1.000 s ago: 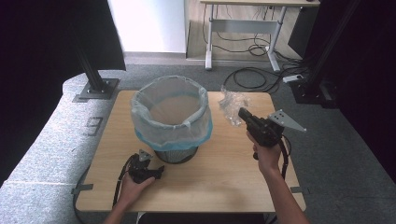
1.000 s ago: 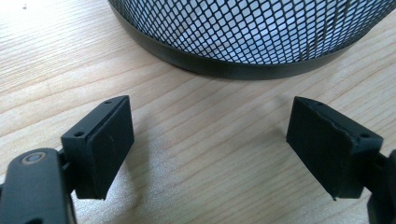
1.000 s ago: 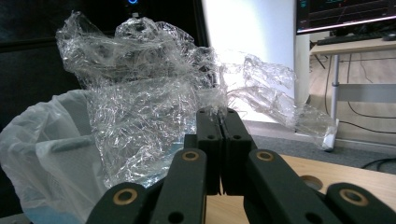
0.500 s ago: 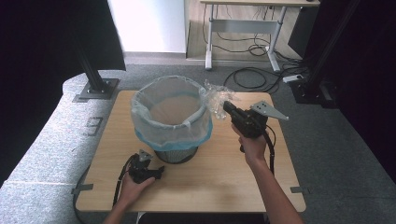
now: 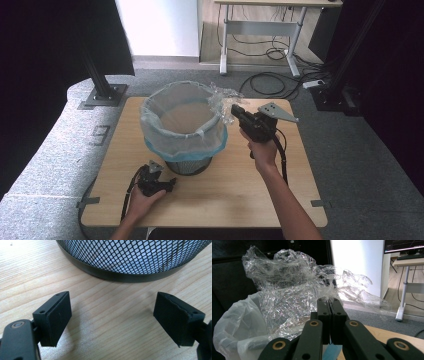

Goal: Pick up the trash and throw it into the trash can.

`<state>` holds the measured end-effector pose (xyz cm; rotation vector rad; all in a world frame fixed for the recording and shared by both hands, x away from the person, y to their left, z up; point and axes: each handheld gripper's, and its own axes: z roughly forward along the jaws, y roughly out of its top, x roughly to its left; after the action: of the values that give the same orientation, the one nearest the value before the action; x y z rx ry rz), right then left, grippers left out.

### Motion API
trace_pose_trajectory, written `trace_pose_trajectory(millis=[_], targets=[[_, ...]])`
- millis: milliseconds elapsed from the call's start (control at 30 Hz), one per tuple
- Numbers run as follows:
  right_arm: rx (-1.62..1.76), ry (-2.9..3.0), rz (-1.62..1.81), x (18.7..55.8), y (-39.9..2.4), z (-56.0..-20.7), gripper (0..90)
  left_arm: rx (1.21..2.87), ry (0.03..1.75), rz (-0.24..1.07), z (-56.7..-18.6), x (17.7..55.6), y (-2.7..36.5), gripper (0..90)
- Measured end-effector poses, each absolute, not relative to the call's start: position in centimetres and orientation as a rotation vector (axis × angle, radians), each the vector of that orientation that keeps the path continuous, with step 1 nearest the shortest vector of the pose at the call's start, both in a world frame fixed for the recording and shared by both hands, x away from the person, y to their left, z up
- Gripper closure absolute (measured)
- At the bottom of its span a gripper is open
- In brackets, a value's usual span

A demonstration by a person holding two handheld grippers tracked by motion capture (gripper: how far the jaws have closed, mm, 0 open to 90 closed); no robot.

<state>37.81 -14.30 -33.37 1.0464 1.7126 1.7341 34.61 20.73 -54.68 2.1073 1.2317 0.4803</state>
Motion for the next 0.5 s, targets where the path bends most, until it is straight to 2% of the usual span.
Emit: trace_pose_trajectory(millis=[500], targets=[[1.019, 1.75, 1.728, 38.3, -12.3, -33.1, 87.8, 2.109, 1.229, 0.479, -54.7, 34.6, 20.7, 14.7]])
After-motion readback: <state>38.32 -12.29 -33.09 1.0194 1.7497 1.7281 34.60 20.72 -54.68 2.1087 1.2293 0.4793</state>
